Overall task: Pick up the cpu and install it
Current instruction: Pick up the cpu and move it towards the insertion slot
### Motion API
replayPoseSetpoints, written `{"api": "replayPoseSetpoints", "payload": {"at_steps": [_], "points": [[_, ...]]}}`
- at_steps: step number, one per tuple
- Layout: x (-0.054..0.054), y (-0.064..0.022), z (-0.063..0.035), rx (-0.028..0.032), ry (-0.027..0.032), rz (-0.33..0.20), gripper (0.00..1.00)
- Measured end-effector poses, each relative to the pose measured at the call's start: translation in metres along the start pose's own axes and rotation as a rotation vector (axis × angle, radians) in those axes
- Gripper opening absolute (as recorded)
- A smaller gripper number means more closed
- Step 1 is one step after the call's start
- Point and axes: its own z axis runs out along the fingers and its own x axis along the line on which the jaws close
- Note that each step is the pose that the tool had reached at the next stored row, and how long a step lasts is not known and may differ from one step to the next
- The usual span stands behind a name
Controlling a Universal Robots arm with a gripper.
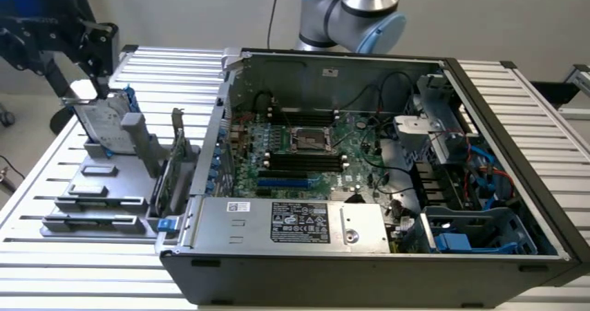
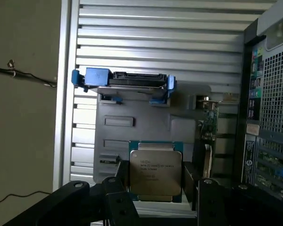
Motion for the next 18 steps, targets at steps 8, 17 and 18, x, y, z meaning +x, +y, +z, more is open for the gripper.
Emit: {"api": "replayPoseSetpoints", "payload": {"at_steps": [8, 17, 18], "points": [[-0.035, -0.0007, -0.0303, -0.0024, 0.0076, 0.000, 0.55], [-0.075, -0.0034, -0.0428, -0.0032, 0.0182, 0.001, 0.55], [-0.079, -0.0036, -0.0430, -0.0034, 0.0183, 0.001, 0.55]]}}
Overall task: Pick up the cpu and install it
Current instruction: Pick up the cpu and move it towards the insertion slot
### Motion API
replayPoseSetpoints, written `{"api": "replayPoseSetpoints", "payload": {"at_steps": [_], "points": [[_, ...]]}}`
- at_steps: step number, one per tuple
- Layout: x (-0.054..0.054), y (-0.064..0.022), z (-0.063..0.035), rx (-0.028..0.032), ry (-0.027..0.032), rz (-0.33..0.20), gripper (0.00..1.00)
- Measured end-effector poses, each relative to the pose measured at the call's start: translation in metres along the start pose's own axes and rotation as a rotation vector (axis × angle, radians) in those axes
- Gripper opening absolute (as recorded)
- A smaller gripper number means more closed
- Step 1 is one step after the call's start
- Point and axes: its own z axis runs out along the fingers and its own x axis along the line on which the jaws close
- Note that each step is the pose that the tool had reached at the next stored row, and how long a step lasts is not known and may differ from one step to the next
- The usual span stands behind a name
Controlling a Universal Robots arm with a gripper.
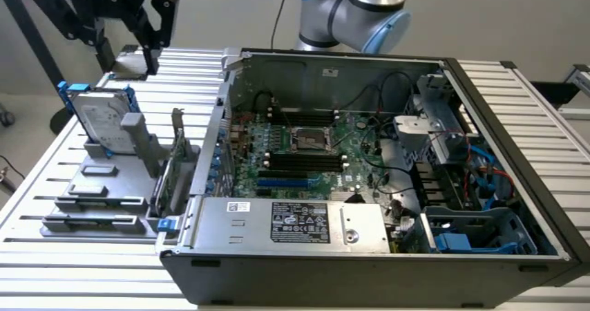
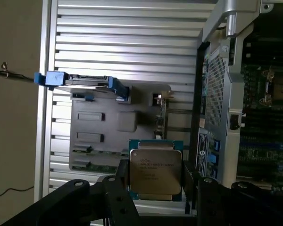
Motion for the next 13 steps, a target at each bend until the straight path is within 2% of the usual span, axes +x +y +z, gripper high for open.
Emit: {"api": "replayPoseSetpoints", "payload": {"at_steps": [13], "points": [[-0.059, -0.0026, -0.0037, 0.0000, 0.0004, 0.000, 0.55]]}}
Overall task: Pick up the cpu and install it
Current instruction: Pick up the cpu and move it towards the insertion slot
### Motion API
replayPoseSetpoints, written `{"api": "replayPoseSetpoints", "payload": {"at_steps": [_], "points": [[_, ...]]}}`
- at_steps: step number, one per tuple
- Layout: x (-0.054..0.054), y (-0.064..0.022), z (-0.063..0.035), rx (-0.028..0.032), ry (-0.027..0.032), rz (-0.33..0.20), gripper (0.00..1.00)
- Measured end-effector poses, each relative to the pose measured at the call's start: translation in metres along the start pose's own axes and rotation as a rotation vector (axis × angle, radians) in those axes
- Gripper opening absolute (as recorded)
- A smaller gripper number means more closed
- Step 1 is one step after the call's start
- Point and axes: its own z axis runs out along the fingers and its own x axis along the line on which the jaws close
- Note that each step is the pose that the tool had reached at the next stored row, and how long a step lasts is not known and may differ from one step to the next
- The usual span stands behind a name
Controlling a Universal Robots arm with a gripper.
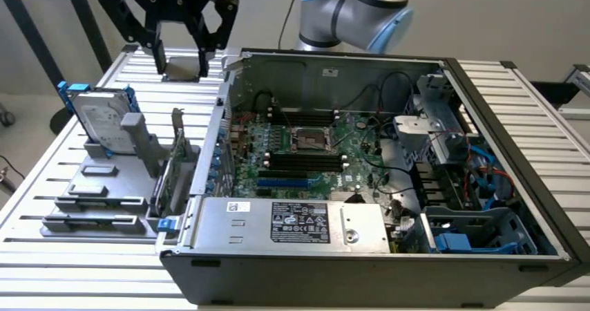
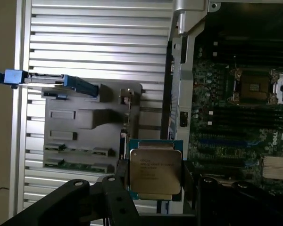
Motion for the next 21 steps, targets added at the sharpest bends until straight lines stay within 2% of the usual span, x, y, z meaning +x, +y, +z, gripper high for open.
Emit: {"api": "replayPoseSetpoints", "payload": {"at_steps": [7, 21], "points": [[-0.032, 0.0024, 0.0035, -0.0001, 0.0010, 0.000, 0.55], [-0.099, 0.0245, 0.0248, -0.0002, 0.0037, 0.000, 0.55]]}}
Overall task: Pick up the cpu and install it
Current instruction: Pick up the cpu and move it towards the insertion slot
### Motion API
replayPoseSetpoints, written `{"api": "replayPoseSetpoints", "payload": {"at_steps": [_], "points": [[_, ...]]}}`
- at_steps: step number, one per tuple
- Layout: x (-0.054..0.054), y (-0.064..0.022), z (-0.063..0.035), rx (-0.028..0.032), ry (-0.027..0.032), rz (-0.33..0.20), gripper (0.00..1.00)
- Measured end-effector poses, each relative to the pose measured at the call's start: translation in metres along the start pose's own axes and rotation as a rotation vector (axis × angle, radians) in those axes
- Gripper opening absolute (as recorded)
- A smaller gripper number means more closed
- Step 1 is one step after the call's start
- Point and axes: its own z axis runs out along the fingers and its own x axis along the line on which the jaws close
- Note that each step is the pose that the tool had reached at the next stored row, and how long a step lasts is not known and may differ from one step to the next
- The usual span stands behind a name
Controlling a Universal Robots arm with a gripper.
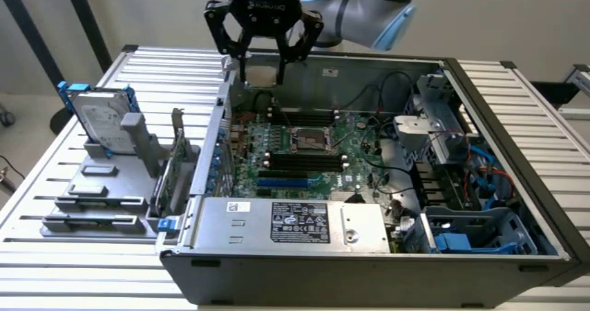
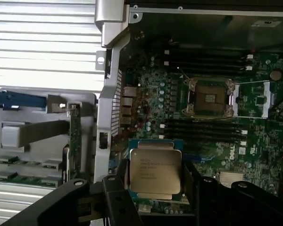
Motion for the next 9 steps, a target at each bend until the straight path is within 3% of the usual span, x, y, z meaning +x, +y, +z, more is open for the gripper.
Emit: {"api": "replayPoseSetpoints", "payload": {"at_steps": [9], "points": [[-0.043, 0.0076, 0.0136, -0.0001, 0.0009, 0.000, 0.55]]}}
